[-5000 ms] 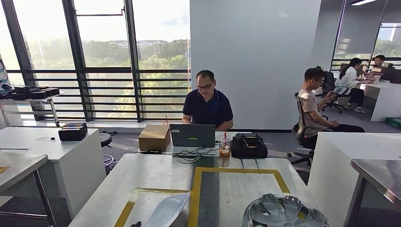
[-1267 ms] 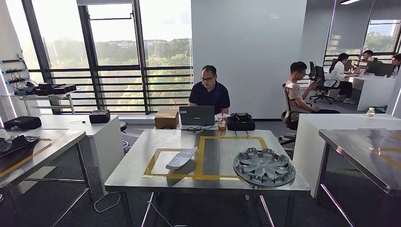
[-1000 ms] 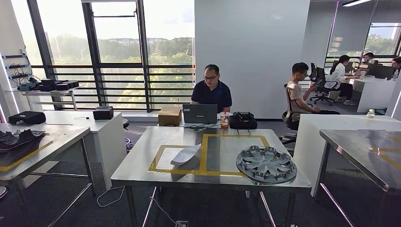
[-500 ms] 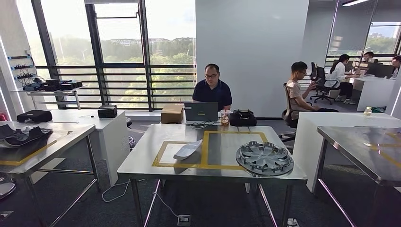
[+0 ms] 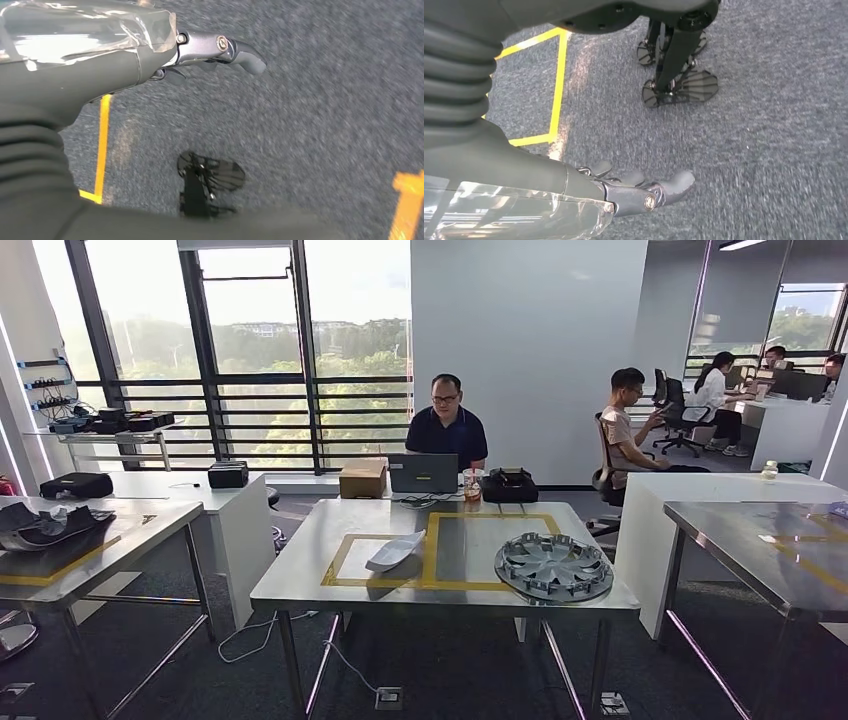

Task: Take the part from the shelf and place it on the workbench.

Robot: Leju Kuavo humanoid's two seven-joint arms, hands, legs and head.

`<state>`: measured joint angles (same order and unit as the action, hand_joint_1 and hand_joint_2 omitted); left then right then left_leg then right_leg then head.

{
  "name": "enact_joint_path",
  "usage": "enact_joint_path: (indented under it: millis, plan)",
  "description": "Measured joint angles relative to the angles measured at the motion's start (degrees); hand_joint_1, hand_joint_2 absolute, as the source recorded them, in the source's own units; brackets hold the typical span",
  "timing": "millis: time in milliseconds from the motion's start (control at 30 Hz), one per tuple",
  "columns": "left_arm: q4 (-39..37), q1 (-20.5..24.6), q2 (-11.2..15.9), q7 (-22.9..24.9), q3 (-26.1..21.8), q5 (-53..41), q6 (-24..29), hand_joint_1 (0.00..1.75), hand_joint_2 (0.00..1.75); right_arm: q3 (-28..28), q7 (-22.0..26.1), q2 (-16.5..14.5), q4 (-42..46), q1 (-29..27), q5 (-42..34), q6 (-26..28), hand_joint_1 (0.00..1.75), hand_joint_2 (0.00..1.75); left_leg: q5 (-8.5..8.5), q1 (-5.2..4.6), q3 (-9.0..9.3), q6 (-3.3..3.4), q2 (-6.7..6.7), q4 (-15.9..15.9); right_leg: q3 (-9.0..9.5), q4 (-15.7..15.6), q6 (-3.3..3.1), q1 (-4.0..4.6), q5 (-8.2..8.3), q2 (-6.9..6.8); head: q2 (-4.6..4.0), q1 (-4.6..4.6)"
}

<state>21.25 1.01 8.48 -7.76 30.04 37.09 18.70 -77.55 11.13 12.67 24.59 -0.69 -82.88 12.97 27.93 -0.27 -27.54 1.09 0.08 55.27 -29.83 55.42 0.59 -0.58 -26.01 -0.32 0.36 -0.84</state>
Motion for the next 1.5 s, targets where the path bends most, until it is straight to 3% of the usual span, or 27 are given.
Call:
enact_joint_path:
  millis: [67,100,167,233,267,333,367,400,433,500,567,633,700,733,767,800,867,933,1067,1133,1200,1233,1267,1300,1367,1433,1500]
  plan:
    - [-0.1,-0.1,0.1,0.1,0.0,0.2,0.1,0.00,1.75,-0.1,-0.1,0.0,0.0,0.0,-0.1,0.0,0.00,1.75,-0.72,0.24,-0.10,0.70,0.11,-0.8,-0.83,1.2,0.26,-0.01,-0.76,0.04,-0.01,0.02]
    - [-0.1,-0.1,0.1,0.1,0.1,0.3,0.2,0.00,1.75,-0.2,-0.1,0.0,0.0,0.1,-0.2,0.0,0.00,1.75,-1.12,0.40,-0.23,1.05,0.17,-1.1,-1.95,3.5,0.20,-0.04,-2.00,0.08,-0.01,0.10]
    - [-0.1,-0.2,0.0,0.2,0.2,0.4,0.4,0.00,1.75,-0.4,-0.2,0.1,0.0,0.1,-0.3,-0.1,0.00,1.75,-1.58,0.46,-0.81,1.36,0.23,-1.2,-5.47,11.0,-0.04,-0.26,-5.54,0.13,-0.01,0.26]
    - [-0.2,-0.2,-0.1,0.3,0.3,0.5,0.7,0.00,1.75,-0.5,-0.2,0.2,0.0,0.0,-0.4,-0.1,0.00,1.75,-1.84,0.46,-1.37,1.31,0.24,-1.0,-8.00,17.0,0.44,-0.49,-7.44,0.13,-0.01,0.33]
    - [-0.2,-0.3,-0.2,0.3,0.3,0.5,0.8,0.00,1.75,-0.5,-0.3,0.2,0.0,-0.1,-0.4,-0.1,0.00,1.75,-1.90,0.51,-1.56,1.25,0.23,-0.8,-7.74,16.9,0.98,-0.63,-7.07,0.13,-0.01,0.37]
    - [0.0,-0.3,-0.5,0.4,0.2,0.2,0.7,0.00,0.87,0.4,-0.5,0.2,-0.2,-0.5,0.5,-0.3,0.00,0.87,-1.79,0.67,-1.80,0.95,0.19,-0.2,-3.98,10.1,2.28,-1.05,-4.23,0.11,0.00,0.46]
    - [0.2,-0.2,-0.6,0.5,0.1,-0.2,0.5,0.00,0.44,1.1,-0.7,0.1,-0.3,-0.7,1.4,-0.4,0.00,0.44,-1.59,0.61,-2.01,0.64,0.16,0.3,-1.93,6.1,2.55,-1.14,-3.03,0.16,0.00,0.51]
    - [0.3,-0.2,-0.7,0.5,-0.1,-0.8,0.3,0.00,0.00,2.1,-0.8,0.0,-0.4,-0.9,2.6,-0.6,0.00,0.00,-1.40,0.55,-2.25,0.28,0.15,0.7,-0.48,3.1,2.40,-1.16,-2.20,0.27,0.00,0.51]
    - [0.5,-0.2,-0.7,0.6,-0.3,-1.4,-0.1,0.00,0.00,3.1,-1.0,-0.2,-0.5,-1.1,3.9,-0.9,0.00,0.00,-1.29,0.49,-2.51,-0.09,0.15,1.1,0.14,1.6,1.97,-1.06,-1.90,0.38,-0.01,0.48]
    - [0.7,-0.2,-0.9,0.9,-1.0,-2.8,-0.8,0.00,0.00,5.4,-1.4,-0.5,-0.6,-1.5,7.0,-1.3,0.00,0.00,-1.39,0.63,-2.82,-0.71,0.15,1.3,-0.08,1.4,0.79,-0.76,-1.80,0.55,-0.01,0.36]
    - [0.7,-0.5,-1.2,1.2,-1.8,-4.2,-1.5,0.00,0.00,7.9,-1.8,-1.0,-0.7,-1.9,10.2,-1.8,0.00,0.00,-0.64,0.93,-3.27,-1.24,0.13,2.3,-0.12,1.3,0.02,-0.79,-1.45,0.53,-0.01,0.29]
    - [0.7,-0.9,-1.4,1.4,-2.6,-5.4,-2.1,0.00,0.00,10.4,-2.1,-1.4,-0.7,-2.0,13.1,-2.3,0.00,0.00,2.59,1.06,-5.32,-1.68,0.10,7.1,-0.20,1.3,-0.54,-0.86,-1.14,0.50,-0.01,0.16]
    - [0.6,-1.7,-1.6,1.7,-3.6,-6.7,-2.8,0.00,0.00,13.0,-2.5,-2.0,-0.6,-2.0,16.0,-2.7,0.00,0.00,6.31,1.06,-8.78,-1.95,0.10,15.0,-0.50,1.3,-0.85,-0.63,-0.97,0.49,-0.01,0.03]
    - [0.5,-2.1,-1.7,1.8,-4.1,-7.4,-3.2,0.00,0.00,14.4,-2.7,-2.3,-0.6,-2.0,17.4,-2.9,0.00,0.00,6.99,1.06,-9.88,-1.94,0.10,17.5,-0.61,1.3,-0.94,-0.48,-0.91,0.49,-0.01,0.01]
    - [0.3,-2.7,-1.8,2.0,-4.6,-8.1,-3.5,0.00,0.00,15.8,-2.9,-2.6,-0.5,-2.0,18.9,-3.2,0.00,0.00,6.62,1.03,-10.06,-1.82,0.09,18.1,-0.66,1.3,-0.98,-0.32,-0.87,0.50,-0.01,-0.02]
    - [0.0,-3.3,-1.9,2.1,-5.1,-8.7,-3.9,0.00,0.00,17.1,-3.0,-2.8,-0.3,-1.9,20.4,-3.4,0.00,0.00,5.18,0.97,-9.02,-1.56,0.08,16.1,-0.63,1.3,-1.00,-0.16,-0.86,0.52,-0.01,-0.04]
    - [-0.5,-4.1,-2.1,2.4,-6.1,-10.0,-4.5,0.00,0.00,19.8,-3.3,-3.5,0.2,-1.7,23.2,-3.8,0.00,0.00,1.47,0.64,-4.93,-0.54,0.01,8.1,-0.47,1.3,-0.99,0.09,-0.85,0.52,-0.01,-0.09]
    - [-1.0,-4.8,-2.2,2.6,-7.2,-11.3,-5.2,0.00,0.00,22.5,-3.7,-4.1,0.6,-1.4,26.1,-4.3,0.00,0.00,-0.22,0.21,-2.34,0.33,0.08,2.7,-0.57,1.3,-0.84,0.33,-0.78,0.39,-0.01,-0.05]
    - [-1.2,-5.9,-2.7,3.1,-9.4,-14.0,-6.6,0.00,0.00,27.9,-4.5,-5.0,0.9,-1.4,31.9,-5.2,0.00,0.00,-1.09,0.14,-2.11,0.97,0.27,0.8,-1.28,1.9,-0.12,0.43,-0.88,0.14,-0.01,-0.08]
    - [-1.1,-6.0,-3.2,3.3,-10.5,-15.3,-7.3,0.00,0.00,30.6,-4.9,-5.3,0.9,-1.9,34.8,-5.6,0.00,0.00,-1.92,0.44,-2.12,1.33,0.41,-0.2,-3.35,6.0,-0.28,0.46,-3.25,0.20,-0.01,0.05]
    - [-0.6,-5.9,-3.6,3.6,-11.5,-16.6,-8.0,0.00,0.00,33.3,-5.3,-5.4,0.6,-2.7,37.7,-6.0,0.00,0.00,-2.22,0.35,-2.55,1.48,0.49,-0.3,-6.78,13.6,-0.42,0.24,-6.71,0.26,0.00,0.21]
    - [-0.3,-5.8,-3.8,3.7,-12.1,-17.2,-8.3,0.00,0.00,34.6,-5.5,-5.5,0.4,-3.2,39.1,-6.2,0.00,0.00,-2.30,0.34,-2.70,1.44,0.51,-0.2,-7.98,16.6,-0.21,0.09,-7.75,0.27,0.00,0.27]
    - [0.1,-5.6,-4.0,3.8,-12.6,-17.8,-8.6,0.00,0.00,35.9,-5.7,-5.5,0.0,-3.9,40.4,-6.4,0.00,0.00,-2.36,0.36,-2.79,1.39,0.52,-0.2,-8.22,17.7,0.25,-0.08,-7.91,0.26,-0.01,0.29]
    - [0.6,-5.4,-4.2,3.8,-13.0,-18.4,-8.9,0.00,0.00,37.1,-5.9,-5.6,-0.4,-4.5,41.7,-6.6,0.00,0.00,-2.39,0.42,-2.83,1.32,0.49,-0.1,-7.32,16.4,0.90,-0.31,-7.16,0.26,-0.01,0.33]
    - [1.7,-4.8,-4.6,4.0,-14.0,-19.5,-9.5,0.00,0.00,39.4,-6.1,-5.8,-1.3,-5.7,44.1,-6.9,0.00,0.00,-2.20,0.53,-2.99,0.92,0.46,0.5,-3.18,8.6,2.19,-0.88,-4.38,0.20,-0.01,0.43]
    - [2.6,-4.2,-4.8,4.3,-15.0,-20.7,-10.1,0.00,0.00,41.8,-6.5,-6.2,-2.0,-6.4,46.6,-7.3,0.00,0.00,-1.75,0.35,-3.44,0.20,0.52,1.4,-0.30,2.7,2.11,-1.07,-2.69,0.42,-0.01,0.43]
    - [3.2,-4.0,-4.9,4.6,-16.1,-21.9,-10.7,0.00,0.00,44.4,-6.8,-6.7,-2.5,-7.1,49.4,-7.7,0.00,0.00,-1.62,0.26,-3.76,-0.38,0.56,1.9,0.00,1.8,1.12,-0.80,-2.46,0.67,-0.01,0.31]
